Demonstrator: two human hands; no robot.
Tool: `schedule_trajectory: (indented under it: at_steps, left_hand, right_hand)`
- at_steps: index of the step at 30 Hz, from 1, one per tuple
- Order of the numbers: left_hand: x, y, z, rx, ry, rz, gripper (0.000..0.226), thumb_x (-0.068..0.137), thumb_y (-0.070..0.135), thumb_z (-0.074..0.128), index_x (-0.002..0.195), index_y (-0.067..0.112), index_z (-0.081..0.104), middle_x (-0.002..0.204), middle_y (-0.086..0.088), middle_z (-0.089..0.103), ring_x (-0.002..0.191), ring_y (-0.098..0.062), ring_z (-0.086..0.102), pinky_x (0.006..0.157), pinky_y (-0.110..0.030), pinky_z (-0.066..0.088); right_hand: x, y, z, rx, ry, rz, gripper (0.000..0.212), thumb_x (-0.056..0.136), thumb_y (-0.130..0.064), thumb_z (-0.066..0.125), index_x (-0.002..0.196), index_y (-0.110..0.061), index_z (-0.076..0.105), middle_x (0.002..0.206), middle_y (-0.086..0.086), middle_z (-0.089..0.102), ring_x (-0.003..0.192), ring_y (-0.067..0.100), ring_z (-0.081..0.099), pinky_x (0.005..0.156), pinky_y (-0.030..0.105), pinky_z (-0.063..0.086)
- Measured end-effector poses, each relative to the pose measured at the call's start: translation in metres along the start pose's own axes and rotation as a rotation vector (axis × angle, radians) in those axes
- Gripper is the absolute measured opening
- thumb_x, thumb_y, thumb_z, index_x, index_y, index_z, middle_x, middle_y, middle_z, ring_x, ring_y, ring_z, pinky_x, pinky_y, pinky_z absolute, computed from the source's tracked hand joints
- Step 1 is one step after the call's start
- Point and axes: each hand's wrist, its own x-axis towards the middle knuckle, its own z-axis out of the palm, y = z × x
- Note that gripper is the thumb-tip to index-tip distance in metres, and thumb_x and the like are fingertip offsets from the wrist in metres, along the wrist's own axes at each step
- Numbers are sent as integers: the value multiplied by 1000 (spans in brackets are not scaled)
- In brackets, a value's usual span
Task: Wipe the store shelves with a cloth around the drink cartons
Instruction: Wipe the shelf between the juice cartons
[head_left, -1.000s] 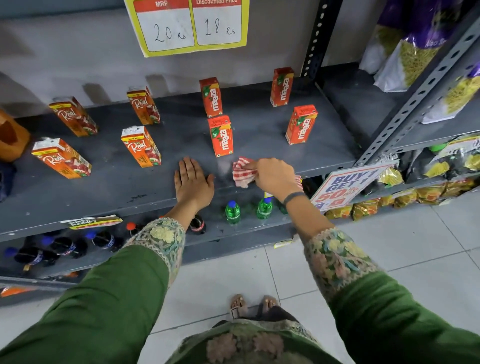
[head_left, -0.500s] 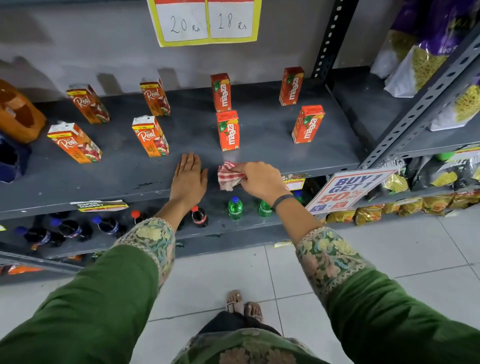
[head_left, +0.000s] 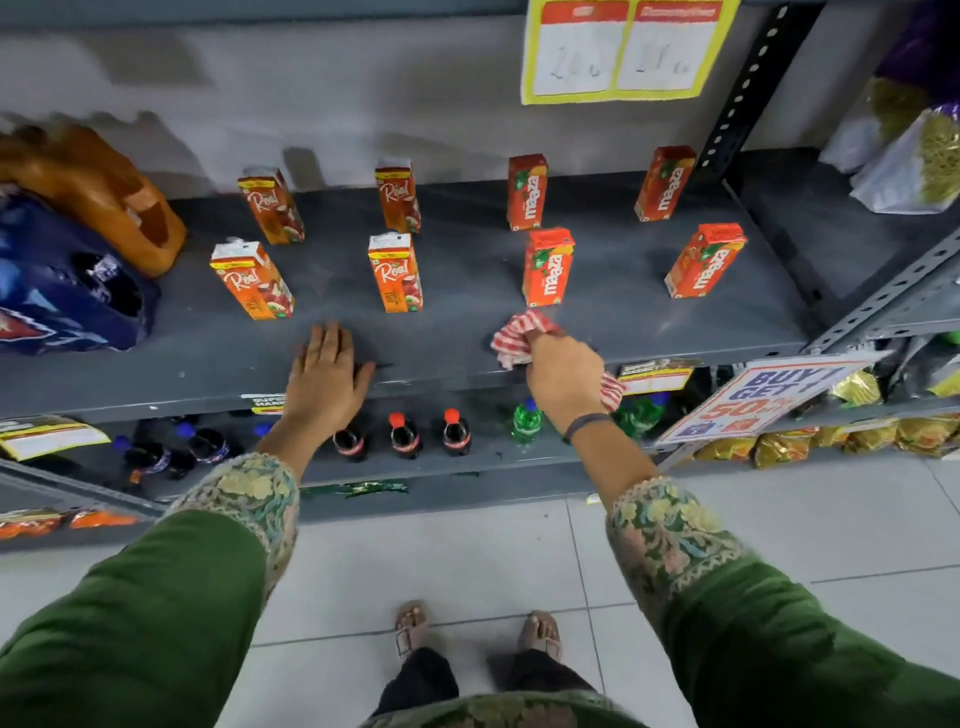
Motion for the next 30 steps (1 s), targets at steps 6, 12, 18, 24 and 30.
schedule_trajectory:
  at_steps: [6,12,18,24,30]
  left_hand:
    - [4,-12,3,-7,-91,33,69,98,46,18,149,4,1,159,-16,-5,147,-30,-5,121,-42,0]
    - [3,-14,-1,-6,-83,66,70,98,46,20,149,2,1,158,-18,-3,147,-31,-3,121,-43,1]
    - [7,-18,1,22,-110,93,70,98,47,17,149,3,-3,158,-19,-8,147,-32,-6,120,-44,-2]
    - [10,-18,4,28,-141,75,70,97,48,14,149,5,-6,158,-16,-12,146,-30,-11,120,-42,-2]
    - [10,-17,6,6,-108,68,70,97,48,17,149,5,-3,158,-17,-8,147,-31,-7,120,-43,-1]
  right_hand:
    - [-6,-57,6,120,-46,59,26,85,-17,52,108,-15,64,103,15,69,97,39,64,75,38,52]
    - [28,-77,-21,550,244,335,21,86,-15,52,101,-3,61,100,23,68,92,41,63,66,35,45]
    - [111,-98,-43,511,249,241,26,89,-4,48,112,-1,61,113,21,67,104,38,63,85,37,52]
    - [145,-109,-17,155,-114,146,33,94,-11,45,125,-9,57,130,15,58,119,34,55,94,42,48]
    - [126,-105,9,61,-163,68,37,93,-6,43,128,-2,51,136,16,50,124,36,48,96,45,45]
